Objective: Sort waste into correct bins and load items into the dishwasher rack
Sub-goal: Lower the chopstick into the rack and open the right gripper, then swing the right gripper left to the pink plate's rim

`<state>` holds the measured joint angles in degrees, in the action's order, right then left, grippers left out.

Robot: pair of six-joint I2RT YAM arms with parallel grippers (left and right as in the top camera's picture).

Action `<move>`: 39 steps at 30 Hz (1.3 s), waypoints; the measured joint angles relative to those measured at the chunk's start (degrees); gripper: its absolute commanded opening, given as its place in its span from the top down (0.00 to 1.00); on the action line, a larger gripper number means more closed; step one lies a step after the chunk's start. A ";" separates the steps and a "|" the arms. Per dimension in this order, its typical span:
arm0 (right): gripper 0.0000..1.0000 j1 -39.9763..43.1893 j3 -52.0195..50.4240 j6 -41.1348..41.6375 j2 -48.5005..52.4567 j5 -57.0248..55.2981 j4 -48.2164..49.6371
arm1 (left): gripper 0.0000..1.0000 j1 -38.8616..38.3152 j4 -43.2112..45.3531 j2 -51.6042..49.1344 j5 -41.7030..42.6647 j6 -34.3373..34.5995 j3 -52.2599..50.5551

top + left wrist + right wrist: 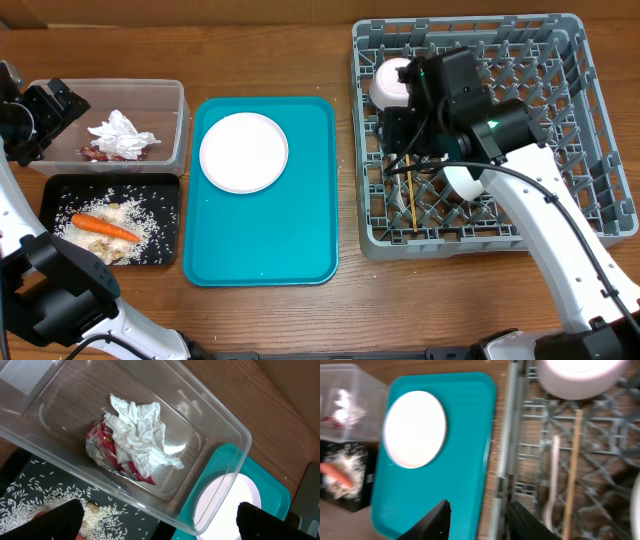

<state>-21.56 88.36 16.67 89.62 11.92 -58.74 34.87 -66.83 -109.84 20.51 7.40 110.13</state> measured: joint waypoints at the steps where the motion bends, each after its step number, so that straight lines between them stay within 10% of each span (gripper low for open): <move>1: 0.60 -0.74 0.02 0.24 0.00 0.50 0.24 | 0.00 0.00 0.00 0.00 0.00 0.00 0.00; 16: 0.60 -19.85 0.39 8.35 13.55 -10.73 15.72 | 0.00 0.00 0.00 0.00 0.00 0.00 0.00; 39: 0.61 -22.05 0.42 9.66 32.65 -16.87 33.29 | 0.00 0.00 0.00 0.00 0.00 0.00 0.00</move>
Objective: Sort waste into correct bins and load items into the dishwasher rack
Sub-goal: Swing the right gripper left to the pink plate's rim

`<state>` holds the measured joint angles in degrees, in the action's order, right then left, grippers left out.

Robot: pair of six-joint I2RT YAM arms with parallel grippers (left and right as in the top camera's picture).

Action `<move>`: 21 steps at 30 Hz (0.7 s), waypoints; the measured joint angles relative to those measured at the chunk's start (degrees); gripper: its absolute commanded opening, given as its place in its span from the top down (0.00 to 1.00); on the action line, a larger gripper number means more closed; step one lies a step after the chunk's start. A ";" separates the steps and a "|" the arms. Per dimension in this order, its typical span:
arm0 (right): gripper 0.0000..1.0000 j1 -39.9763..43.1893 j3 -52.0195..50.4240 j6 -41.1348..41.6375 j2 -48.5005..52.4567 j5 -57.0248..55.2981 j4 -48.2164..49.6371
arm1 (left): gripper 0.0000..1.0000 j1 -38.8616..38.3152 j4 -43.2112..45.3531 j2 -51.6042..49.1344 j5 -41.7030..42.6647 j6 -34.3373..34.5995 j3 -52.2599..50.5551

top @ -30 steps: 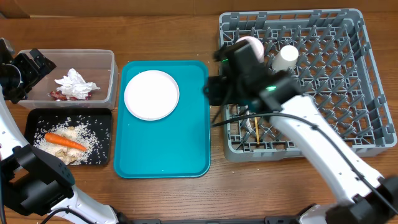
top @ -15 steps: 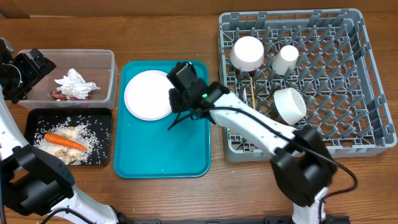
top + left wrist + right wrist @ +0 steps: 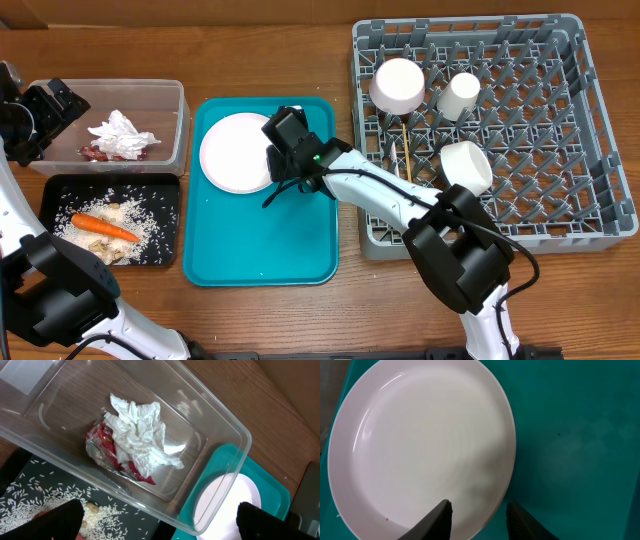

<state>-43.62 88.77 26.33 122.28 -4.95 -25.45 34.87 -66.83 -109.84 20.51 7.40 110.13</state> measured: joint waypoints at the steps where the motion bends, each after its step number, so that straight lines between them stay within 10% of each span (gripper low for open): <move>1: 0.61 0.00 0.00 0.02 0.35 -0.17 0.33 | 0.00 0.00 0.00 0.00 0.00 0.00 0.00; 21: 0.74 -0.02 0.00 0.28 4.22 -4.50 2.40 | 0.00 0.00 0.00 0.00 0.00 0.00 0.00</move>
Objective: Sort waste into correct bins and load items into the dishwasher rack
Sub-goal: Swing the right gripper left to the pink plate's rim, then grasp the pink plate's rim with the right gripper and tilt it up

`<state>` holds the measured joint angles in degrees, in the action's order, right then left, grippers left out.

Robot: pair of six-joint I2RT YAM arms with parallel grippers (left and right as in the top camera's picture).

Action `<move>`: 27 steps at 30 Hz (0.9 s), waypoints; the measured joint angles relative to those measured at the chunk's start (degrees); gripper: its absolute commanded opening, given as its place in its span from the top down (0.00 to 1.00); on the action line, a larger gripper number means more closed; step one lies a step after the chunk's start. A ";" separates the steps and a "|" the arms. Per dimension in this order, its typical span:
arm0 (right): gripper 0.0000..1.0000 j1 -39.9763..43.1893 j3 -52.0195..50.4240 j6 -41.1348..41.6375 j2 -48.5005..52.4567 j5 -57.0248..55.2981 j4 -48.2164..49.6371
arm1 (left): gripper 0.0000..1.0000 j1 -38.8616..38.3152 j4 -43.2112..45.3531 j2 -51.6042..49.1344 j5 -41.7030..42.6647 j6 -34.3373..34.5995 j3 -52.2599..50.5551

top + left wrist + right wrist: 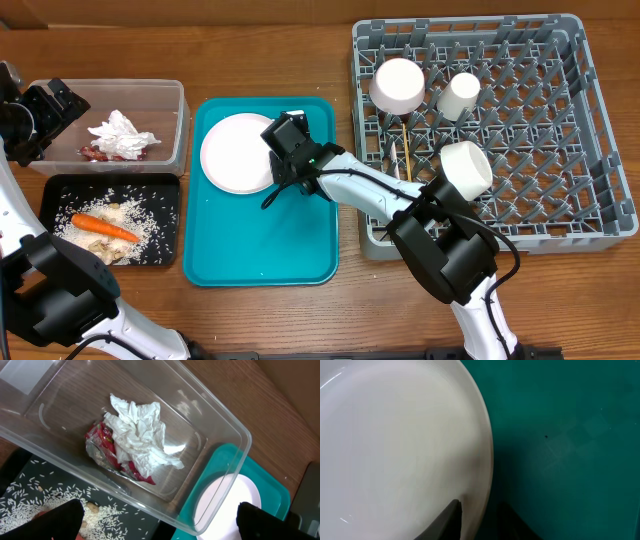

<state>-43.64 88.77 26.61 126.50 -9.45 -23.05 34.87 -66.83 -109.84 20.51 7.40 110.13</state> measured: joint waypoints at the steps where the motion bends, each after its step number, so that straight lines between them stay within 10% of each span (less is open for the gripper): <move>1: 0.74 -0.02 0.00 0.02 0.00 0.02 0.02 | 0.00 0.00 0.00 0.00 0.00 0.00 0.00; 27: 0.86 -0.02 0.02 0.59 0.02 -0.02 0.35 | 0.00 0.00 0.00 0.00 0.00 0.00 0.00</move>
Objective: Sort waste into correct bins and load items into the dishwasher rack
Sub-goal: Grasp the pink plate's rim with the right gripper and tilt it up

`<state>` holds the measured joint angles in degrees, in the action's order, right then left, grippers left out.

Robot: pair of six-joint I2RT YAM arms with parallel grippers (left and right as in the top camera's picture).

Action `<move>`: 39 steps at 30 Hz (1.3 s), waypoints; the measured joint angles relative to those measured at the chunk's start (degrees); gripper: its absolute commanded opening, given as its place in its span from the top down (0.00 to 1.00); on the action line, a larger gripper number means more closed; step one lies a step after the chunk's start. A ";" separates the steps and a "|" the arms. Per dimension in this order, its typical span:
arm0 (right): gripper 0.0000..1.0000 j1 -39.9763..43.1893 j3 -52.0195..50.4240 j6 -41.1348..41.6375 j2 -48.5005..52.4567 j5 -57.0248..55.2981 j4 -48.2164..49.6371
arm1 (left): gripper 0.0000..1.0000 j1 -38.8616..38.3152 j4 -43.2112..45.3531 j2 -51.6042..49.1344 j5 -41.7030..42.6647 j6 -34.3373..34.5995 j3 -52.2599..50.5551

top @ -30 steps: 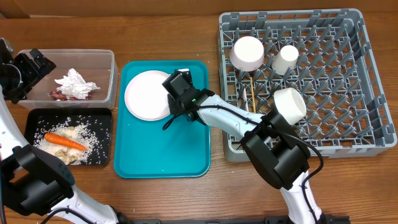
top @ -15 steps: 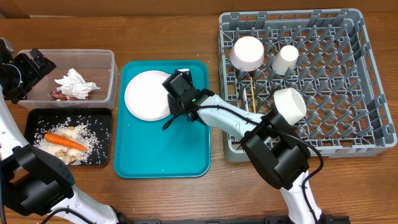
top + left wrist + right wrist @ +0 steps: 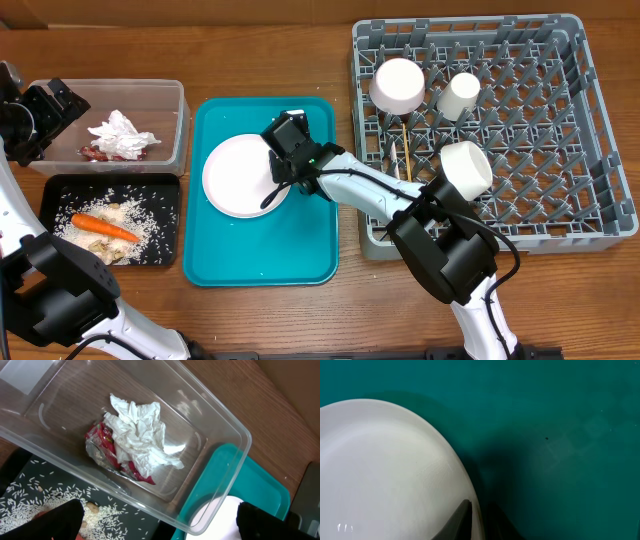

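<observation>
A white plate (image 3: 238, 178) lies on the teal tray (image 3: 262, 250), and my right gripper (image 3: 278, 184) is shut on its right rim. In the right wrist view the two fingers pinch the rim of the plate (image 3: 390, 475) at the gripper (image 3: 479, 519), and a dark shadow falls on the tray (image 3: 560, 420) beside it. The grey dishwasher rack (image 3: 560, 130) stands at the right. My left gripper (image 3: 45, 110) hangs open over the clear bin (image 3: 172, 120), nothing between its fingers (image 3: 60, 520).
The clear bin (image 3: 220, 415) holds a crumpled tissue (image 3: 140, 430) and a red wrapper (image 3: 100, 440). A black tray (image 3: 165, 245) at the front left holds rice and a carrot (image 3: 105, 228). In the rack are a bowl (image 3: 398, 85), two cups (image 3: 460, 95) and chopsticks (image 3: 405, 150).
The right fingers have closed fully on the plate's rim. The plate has shifted toward the front of the tray with the gripper. The left arm has not moved.
My right gripper was over the rack, open, with the plate lying at the back of the tray. Then it was open at the plate's right edge, then straddling the rim. Now it grips the rim and the plate sits further forward. The left gripper stayed open over the clear bin.
</observation>
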<state>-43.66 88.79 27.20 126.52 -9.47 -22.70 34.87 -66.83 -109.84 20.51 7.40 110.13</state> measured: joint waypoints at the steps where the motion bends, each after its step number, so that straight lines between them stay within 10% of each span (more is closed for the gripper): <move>1: 0.86 0.00 0.00 0.00 0.00 0.00 -0.07 | 0.00 0.00 0.00 0.00 0.00 0.00 0.00; 39: 0.82 0.48 0.79 -0.24 -1.01 1.22 -10.03 | 0.00 0.00 0.00 0.00 0.00 0.00 0.00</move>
<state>-43.18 89.58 26.96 125.51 -8.25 -32.73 34.87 -66.83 -109.84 20.51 7.40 110.13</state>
